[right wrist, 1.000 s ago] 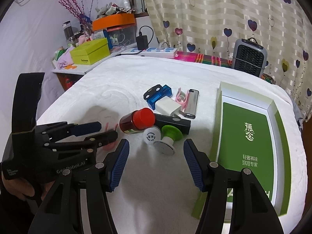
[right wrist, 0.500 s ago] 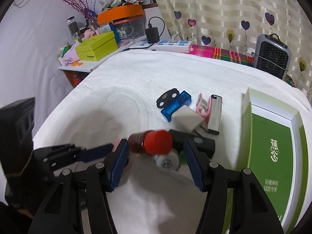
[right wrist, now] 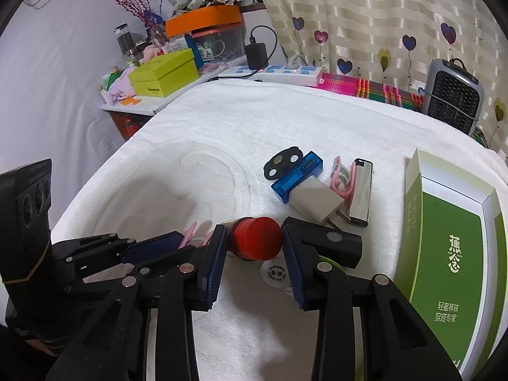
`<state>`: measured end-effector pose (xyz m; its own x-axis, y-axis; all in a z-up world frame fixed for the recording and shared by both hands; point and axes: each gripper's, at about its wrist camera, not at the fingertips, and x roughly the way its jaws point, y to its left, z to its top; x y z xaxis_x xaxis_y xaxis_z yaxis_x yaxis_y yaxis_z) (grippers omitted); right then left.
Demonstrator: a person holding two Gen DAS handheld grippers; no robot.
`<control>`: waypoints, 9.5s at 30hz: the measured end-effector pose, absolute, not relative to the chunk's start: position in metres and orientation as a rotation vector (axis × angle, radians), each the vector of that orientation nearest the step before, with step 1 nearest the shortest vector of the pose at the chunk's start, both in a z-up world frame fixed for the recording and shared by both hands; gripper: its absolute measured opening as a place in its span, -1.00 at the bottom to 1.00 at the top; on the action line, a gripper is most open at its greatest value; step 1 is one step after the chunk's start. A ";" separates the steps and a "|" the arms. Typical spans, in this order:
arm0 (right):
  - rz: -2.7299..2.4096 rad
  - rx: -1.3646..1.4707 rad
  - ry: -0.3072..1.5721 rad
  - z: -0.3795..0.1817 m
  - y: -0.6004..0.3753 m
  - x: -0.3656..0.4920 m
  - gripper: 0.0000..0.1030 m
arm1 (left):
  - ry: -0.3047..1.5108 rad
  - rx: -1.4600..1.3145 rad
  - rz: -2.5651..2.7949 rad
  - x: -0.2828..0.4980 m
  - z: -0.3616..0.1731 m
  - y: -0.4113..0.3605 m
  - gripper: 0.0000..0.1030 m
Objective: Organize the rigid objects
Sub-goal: 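Grasp the pink plastic clip with the left gripper while the right gripper grasps the red-capped brown bottle, then carry the pink clip and the brown bottle over the green box with both grippers, then lower the clip and bottle into the green box and open both grippers, then move the left gripper to the white printed cap and close on it, then grasp the white disc on the green suction base with the right gripper, then carry the white cap and the white disc over the green box with both grippers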
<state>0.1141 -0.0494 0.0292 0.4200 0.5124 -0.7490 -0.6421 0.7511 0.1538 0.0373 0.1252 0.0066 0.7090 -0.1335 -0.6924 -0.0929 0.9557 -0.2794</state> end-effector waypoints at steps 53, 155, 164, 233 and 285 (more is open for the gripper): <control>0.479 0.127 0.745 0.056 -0.247 0.084 -0.29 | 0.720 -0.110 -0.269 0.056 0.061 -0.034 -0.68; 0.566 -0.101 0.777 0.042 -0.170 0.066 -0.03 | 0.804 -0.233 -0.068 0.078 0.021 0.052 -0.21; 0.564 -0.099 0.781 0.040 -0.167 0.069 -0.03 | 0.835 -0.291 -0.059 0.086 0.012 0.060 -0.21; 0.580 -0.245 0.828 0.031 -0.085 0.093 -0.32 | 0.708 -0.351 -0.015 0.051 0.028 0.090 -0.46; 0.581 -0.129 0.681 0.072 -0.149 0.048 -0.32 | 0.663 -0.204 -0.101 0.021 0.058 0.028 -0.46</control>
<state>0.0485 -0.1493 0.0721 0.6257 0.4640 -0.6271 -0.5462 0.8345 0.0725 0.0206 0.0278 0.0579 0.7843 -0.1579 -0.6000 0.0281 0.9751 -0.2199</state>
